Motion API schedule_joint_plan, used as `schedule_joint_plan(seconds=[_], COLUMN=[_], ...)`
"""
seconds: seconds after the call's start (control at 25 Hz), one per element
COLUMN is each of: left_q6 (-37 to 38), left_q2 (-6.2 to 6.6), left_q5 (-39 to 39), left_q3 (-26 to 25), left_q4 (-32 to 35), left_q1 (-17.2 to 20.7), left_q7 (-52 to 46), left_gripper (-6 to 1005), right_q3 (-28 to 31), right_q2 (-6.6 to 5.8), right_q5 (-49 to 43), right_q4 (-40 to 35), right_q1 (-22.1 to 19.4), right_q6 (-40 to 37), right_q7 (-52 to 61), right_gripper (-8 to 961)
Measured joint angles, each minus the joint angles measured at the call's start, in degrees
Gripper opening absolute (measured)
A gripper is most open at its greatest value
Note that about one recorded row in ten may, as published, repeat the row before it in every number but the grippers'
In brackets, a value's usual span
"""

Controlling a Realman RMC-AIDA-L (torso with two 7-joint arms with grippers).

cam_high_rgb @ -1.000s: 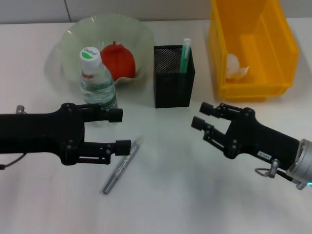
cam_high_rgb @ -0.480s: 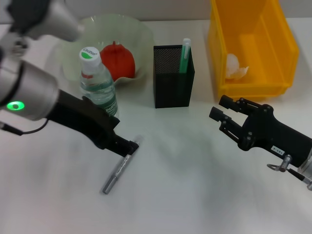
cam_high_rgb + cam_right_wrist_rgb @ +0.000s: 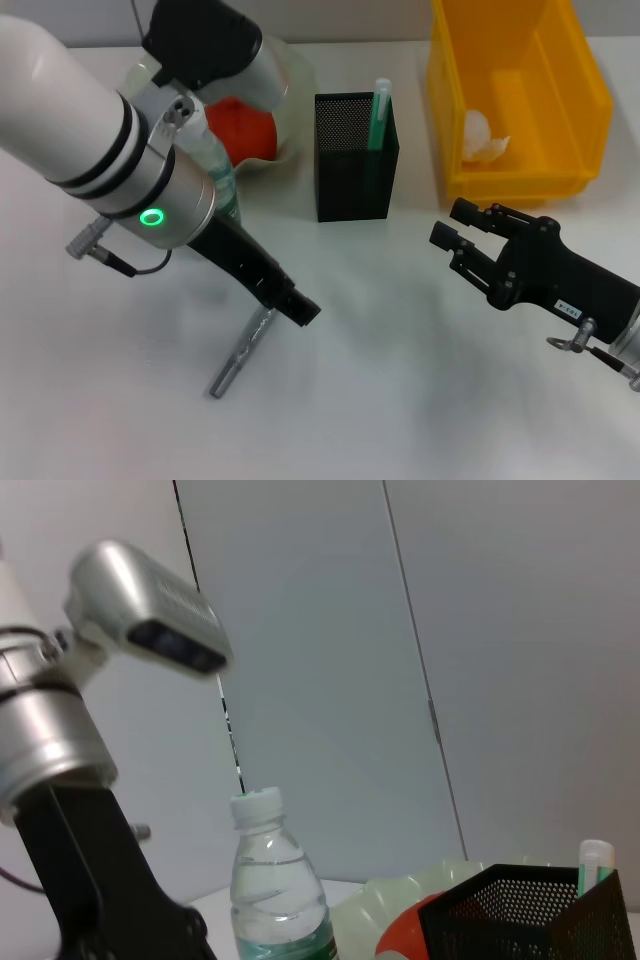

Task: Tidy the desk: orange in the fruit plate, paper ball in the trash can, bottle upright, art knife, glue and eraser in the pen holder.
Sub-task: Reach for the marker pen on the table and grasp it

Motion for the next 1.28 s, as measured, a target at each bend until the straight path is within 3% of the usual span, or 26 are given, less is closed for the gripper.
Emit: schedule_joint_plan(seconds=[0.08,0.56,0.68,1.08,1.28], left_q6=[-1.4,-7.0,-8.1,-10.1,-10.7], left_q2=[0.00,0.00,0.00,0.05,0.07], left_q5=[-0.1,-0.3,-0.1,0.5,0.7], left_q3=[0.1,0.2,0.2,0.2,0.2], left_q4=[-4.1,-13.9,-14.9,-17.2,-17.4], left_q1=[-1.1,-3.2,-3.3,-3.3,-3.1], left_q7=[0.0,1.1,1.6,3.4,3.4], left_gripper=[766,754,751,565,569], right_q3=[0.0,0.0,0.0,0.0,0.0], right_q2=[0.00,-0.04,-0.04,0.00,0.07], right_q5=[0.0,0.2,0.2,0.4,0.4], right_q4=[0.0,-0.1,0.0,0.0,0.0], right_q1=[0.2,1.2,1.3,1.4,1.4], right_q6=[0.0,0.0,0.0,0.0,0.1], right_q7=[0.0,0.0,0.0,0.3,0.4], right_gripper=[395,395,395,395,395])
